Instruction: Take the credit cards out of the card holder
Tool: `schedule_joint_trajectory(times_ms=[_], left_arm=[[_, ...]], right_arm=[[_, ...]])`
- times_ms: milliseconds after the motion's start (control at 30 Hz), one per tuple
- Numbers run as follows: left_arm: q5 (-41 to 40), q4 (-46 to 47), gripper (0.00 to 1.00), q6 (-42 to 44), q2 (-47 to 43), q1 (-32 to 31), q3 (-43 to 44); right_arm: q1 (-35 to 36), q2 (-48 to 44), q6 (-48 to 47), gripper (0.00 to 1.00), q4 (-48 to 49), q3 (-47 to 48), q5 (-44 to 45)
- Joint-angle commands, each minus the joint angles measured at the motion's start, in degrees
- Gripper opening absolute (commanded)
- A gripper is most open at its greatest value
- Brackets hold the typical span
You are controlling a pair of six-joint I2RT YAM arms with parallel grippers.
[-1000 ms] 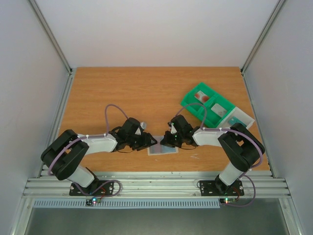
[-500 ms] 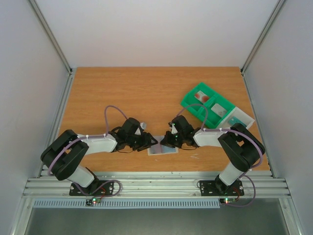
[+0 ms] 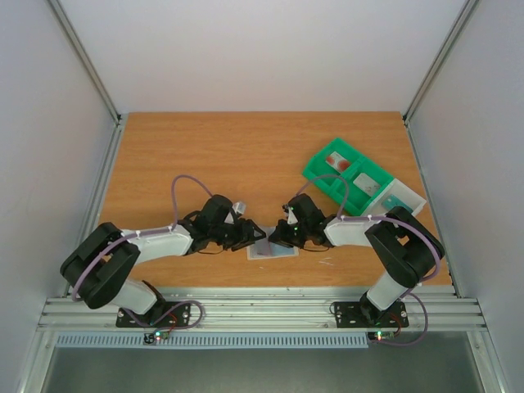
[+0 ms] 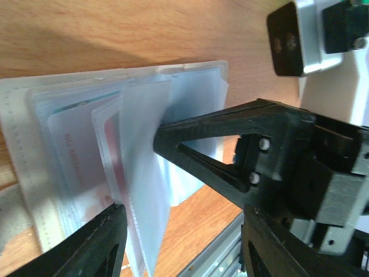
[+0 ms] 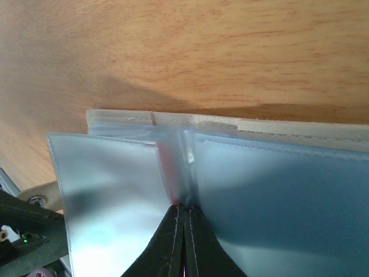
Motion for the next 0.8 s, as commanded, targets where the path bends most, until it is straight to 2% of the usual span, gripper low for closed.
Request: schedule_joint_trajectory(times_ms=[0,333,600,767], left_arm=[[1.7,2.4,0.55,-0.3,-2.2,-0.4,2.2],[0.9,2.0,0.54,-0.5,-2.0,-0.4,2.6],[-4.9,-6.9,0.58,3.1,-5.3,-0.4,2.5],[-4.3,-4.0,0.61,3.4,-4.0,-0.4,1.4]], right_arm=[[0.8,2.1,0.1,0.04,-4.5,-2.7,4.0],[0.8,-0.7,0.5,0.05,-2.1,-3.3,3.5],[0.8,1.8,0.3,0.04,-2.1,-3.5,3.8],[0.7,2.5,0.6,0.03,-1.8,-3.9,3.9]])
